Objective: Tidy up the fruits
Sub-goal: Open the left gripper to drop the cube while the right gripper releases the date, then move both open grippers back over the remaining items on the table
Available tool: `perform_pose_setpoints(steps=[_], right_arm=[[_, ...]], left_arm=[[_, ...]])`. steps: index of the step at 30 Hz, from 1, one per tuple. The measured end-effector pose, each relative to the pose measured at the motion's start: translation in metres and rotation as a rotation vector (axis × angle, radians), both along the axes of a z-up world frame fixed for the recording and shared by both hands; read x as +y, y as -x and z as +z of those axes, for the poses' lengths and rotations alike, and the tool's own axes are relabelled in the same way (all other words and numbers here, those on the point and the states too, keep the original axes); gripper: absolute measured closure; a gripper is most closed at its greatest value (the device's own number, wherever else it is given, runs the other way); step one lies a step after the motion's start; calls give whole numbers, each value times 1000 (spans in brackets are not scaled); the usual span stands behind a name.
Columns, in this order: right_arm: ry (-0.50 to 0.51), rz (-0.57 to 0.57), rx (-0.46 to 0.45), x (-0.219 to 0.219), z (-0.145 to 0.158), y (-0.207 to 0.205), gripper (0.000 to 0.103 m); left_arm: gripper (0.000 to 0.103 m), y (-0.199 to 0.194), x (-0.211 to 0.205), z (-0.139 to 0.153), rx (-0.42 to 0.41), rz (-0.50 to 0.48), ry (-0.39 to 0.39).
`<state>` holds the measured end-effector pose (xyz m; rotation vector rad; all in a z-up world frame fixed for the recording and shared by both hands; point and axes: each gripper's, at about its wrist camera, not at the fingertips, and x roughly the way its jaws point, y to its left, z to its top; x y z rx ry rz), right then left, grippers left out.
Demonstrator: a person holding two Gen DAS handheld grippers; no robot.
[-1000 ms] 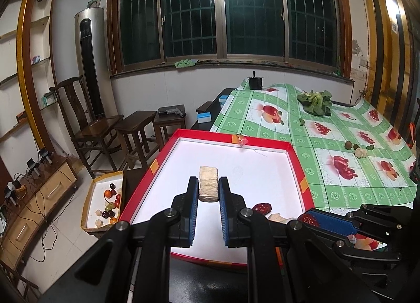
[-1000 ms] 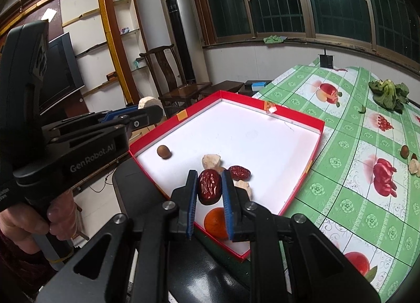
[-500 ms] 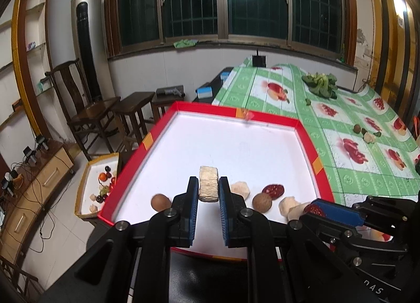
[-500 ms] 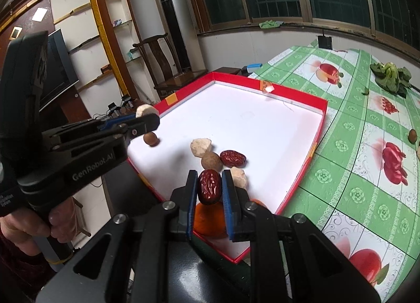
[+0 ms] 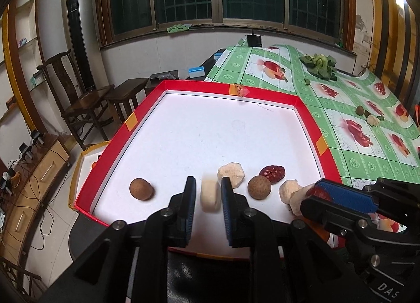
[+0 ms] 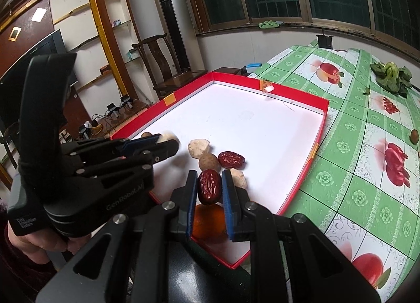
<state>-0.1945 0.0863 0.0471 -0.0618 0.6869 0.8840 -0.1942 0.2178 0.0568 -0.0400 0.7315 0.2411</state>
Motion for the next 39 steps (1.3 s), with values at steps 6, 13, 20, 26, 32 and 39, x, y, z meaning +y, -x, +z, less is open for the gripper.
perform_pose_setpoints(steps=[6, 13, 20, 26, 32, 39], right_arm=[[-53, -26, 52, -12, 0, -9, 36], [-134, -87, 98, -39, 4, -26, 36], [-90, -279, 49, -106, 14, -62, 36], [14, -497, 35, -192, 12, -106, 36], [147, -681, 86, -255, -4, -160, 36], [243, -662, 140, -252, -21, -202, 41]], left_arm=[[57, -1, 1, 1, -6, 26, 6], [51, -2, -4, 6, -15, 9, -5], [48, -5, -10, 16, -32, 1, -25], [46, -8, -18, 24, -43, -16, -37], [45, -10, -34, 32, -48, -53, -60], [45, -11, -51, 42, -55, -71, -88]])
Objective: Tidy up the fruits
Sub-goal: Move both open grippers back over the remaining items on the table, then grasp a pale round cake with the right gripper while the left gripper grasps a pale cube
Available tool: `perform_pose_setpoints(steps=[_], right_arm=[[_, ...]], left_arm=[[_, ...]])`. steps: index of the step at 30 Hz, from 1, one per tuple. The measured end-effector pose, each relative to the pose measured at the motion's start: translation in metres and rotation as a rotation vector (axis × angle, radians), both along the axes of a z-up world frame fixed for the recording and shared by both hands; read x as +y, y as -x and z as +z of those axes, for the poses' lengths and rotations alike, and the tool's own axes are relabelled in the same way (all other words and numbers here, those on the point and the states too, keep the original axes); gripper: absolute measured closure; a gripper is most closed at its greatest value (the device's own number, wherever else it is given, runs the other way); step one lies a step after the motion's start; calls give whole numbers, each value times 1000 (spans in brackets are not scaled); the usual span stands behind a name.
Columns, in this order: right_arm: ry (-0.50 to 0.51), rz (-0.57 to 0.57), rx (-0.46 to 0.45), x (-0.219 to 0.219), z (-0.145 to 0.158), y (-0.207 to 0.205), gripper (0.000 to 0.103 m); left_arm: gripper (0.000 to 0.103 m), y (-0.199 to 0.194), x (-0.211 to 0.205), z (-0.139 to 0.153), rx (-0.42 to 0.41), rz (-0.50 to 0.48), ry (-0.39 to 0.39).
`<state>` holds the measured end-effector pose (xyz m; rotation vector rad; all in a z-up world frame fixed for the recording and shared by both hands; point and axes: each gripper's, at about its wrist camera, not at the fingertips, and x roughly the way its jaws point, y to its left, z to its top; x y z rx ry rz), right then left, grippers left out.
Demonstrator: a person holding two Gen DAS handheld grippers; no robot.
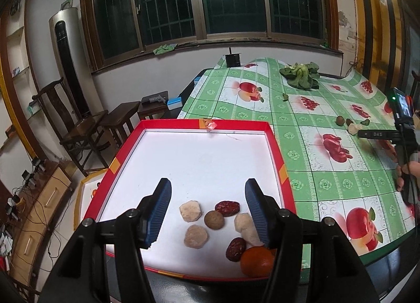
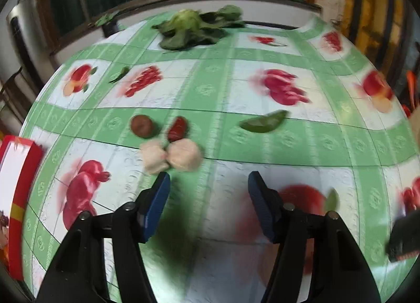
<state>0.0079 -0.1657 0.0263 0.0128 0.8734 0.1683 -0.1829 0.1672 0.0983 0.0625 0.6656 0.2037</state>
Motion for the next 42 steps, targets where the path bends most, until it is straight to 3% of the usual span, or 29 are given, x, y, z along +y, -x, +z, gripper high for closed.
perform_pose_setpoints(steps=[5, 7, 9, 12, 16, 19, 23, 26, 30, 32, 42], right_arm=[[83, 71, 1, 37, -1, -15, 45], [76, 57, -3, 38, 0, -19, 55], [79, 40, -9, 32, 1, -17, 77], [23, 20, 15, 12, 2, -14, 81], [-109, 7, 57, -15, 3, -13, 81], [-349, -43, 74, -58, 7, -16, 81], [-536, -86, 44, -93, 15, -13, 81], [-580, -82, 33, -95, 20, -12, 81], [-588, -69, 55, -90, 20, -16, 81], [-617, -100, 73, -97, 17, -17, 81], [-691, -122, 74, -105, 20, -17, 81]], left_arm=[[45, -6, -19, 5, 14, -26, -21], [45, -8, -30, 8, 15, -44, -36], [45, -13, -44, 14, 14, -75, -56], [45, -23, -71, 21, 14, -133, -75], [45, -42, -105, 27, 19, -224, -62], [45, -66, -131, 25, 47, -287, -38], [45, -112, -171, 11, 123, -372, 6], [45, -147, -193, -10, 207, -391, 37], [47, -180, -218, -32, 258, -406, -13], [49, -194, -228, -42, 295, -424, -3], [55, -237, -256, -63, 333, -431, -26]])
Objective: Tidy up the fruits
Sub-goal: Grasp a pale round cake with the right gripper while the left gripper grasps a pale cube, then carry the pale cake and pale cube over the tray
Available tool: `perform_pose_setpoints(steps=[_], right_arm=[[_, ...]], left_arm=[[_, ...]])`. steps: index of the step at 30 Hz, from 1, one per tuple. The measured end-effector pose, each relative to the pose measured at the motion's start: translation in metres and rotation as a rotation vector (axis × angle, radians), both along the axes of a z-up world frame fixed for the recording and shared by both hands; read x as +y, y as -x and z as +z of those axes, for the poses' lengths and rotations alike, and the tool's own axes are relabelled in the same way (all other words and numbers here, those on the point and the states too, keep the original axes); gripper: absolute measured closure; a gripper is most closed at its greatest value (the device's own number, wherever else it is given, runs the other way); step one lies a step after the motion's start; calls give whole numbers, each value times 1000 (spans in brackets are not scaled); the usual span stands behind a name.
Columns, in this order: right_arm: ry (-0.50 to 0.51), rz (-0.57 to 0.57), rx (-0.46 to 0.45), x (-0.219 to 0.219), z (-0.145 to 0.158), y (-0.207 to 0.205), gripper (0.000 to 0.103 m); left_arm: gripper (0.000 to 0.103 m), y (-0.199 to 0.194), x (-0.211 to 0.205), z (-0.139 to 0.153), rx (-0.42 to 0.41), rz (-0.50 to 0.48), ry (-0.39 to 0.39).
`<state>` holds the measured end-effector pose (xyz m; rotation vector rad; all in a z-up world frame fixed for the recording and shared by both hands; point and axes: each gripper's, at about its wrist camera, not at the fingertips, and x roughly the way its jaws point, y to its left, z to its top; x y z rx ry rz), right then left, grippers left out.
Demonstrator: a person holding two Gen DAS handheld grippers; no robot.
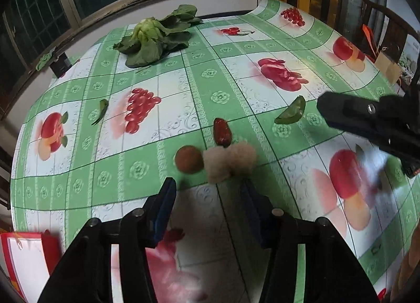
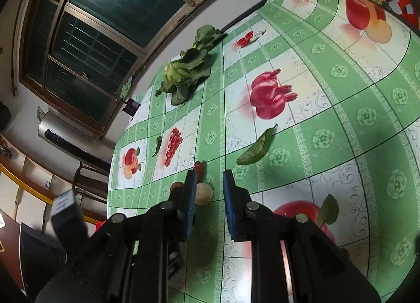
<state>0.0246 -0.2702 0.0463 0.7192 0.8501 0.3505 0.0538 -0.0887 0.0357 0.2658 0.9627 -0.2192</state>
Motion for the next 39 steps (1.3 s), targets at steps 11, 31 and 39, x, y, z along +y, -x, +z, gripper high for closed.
perform_pose_setpoints(steps=[11, 31, 39], right_arm=[[16, 16, 7, 4, -3, -5, 81], [501, 220, -55, 107, -15, -38, 54], [753, 210, -88, 125, -16, -37, 73]], left_arm=[[78, -17, -2, -5, -18, -22, 36], [77, 128, 82, 50, -119, 99, 130], [77, 134, 86, 56, -138, 128, 152]])
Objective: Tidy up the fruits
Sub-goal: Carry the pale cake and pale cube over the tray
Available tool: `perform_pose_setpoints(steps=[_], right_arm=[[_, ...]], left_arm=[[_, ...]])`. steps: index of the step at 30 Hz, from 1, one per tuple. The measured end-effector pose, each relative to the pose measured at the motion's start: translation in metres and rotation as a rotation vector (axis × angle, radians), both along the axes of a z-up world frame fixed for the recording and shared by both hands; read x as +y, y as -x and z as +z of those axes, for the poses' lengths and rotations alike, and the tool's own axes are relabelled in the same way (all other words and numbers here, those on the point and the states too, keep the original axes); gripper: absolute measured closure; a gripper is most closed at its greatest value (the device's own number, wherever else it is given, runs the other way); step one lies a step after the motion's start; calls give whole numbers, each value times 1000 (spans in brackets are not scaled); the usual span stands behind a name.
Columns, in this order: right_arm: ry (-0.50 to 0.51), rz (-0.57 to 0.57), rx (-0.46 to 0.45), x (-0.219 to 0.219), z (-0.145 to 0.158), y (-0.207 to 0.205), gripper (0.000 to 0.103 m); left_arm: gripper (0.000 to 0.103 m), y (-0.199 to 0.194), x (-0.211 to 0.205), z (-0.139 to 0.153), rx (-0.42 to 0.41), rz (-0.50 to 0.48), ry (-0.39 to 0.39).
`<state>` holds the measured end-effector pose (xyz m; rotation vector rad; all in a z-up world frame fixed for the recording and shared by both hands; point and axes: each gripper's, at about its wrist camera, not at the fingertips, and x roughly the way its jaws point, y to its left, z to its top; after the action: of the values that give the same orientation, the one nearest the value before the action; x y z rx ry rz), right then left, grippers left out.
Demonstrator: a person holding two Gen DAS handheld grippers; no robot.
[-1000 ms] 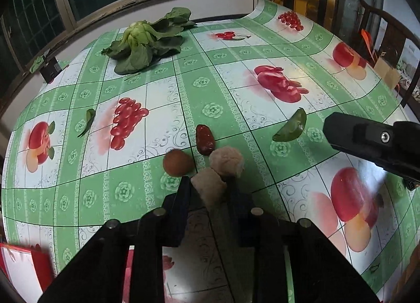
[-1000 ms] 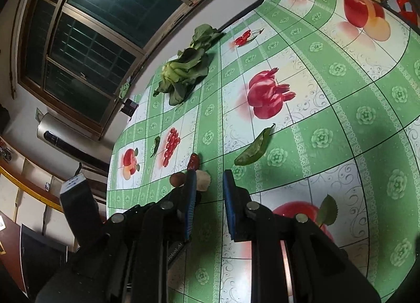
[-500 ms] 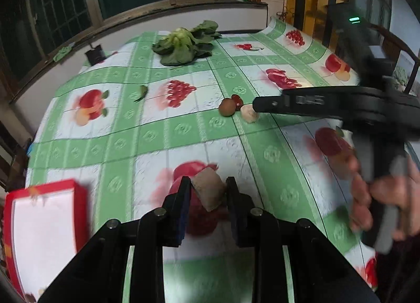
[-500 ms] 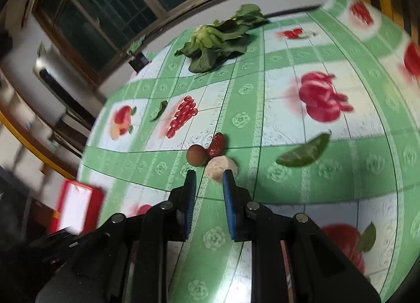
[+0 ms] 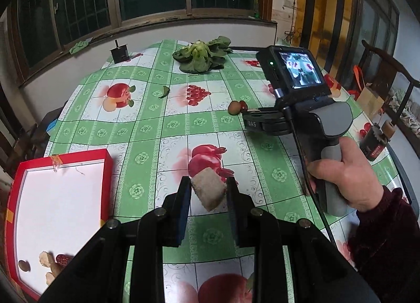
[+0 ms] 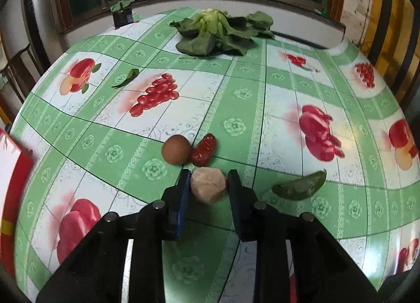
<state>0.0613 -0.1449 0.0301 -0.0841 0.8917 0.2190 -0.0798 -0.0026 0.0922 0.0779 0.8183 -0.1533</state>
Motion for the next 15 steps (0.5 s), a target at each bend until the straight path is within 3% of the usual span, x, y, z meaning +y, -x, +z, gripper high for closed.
perform_pose_setpoints(steps=[4, 10, 15], right_arm=[[-43, -19, 22, -14, 2, 0, 73], [-350, -111, -3, -72, 23, 10, 73], [-540, -151, -118, -103, 41, 50, 73]], left_arm=[[77, 8, 8, 6, -18, 22, 8], [77, 36, 31, 21, -69, 58, 6], [77, 63, 56, 35, -145, 98, -7]])
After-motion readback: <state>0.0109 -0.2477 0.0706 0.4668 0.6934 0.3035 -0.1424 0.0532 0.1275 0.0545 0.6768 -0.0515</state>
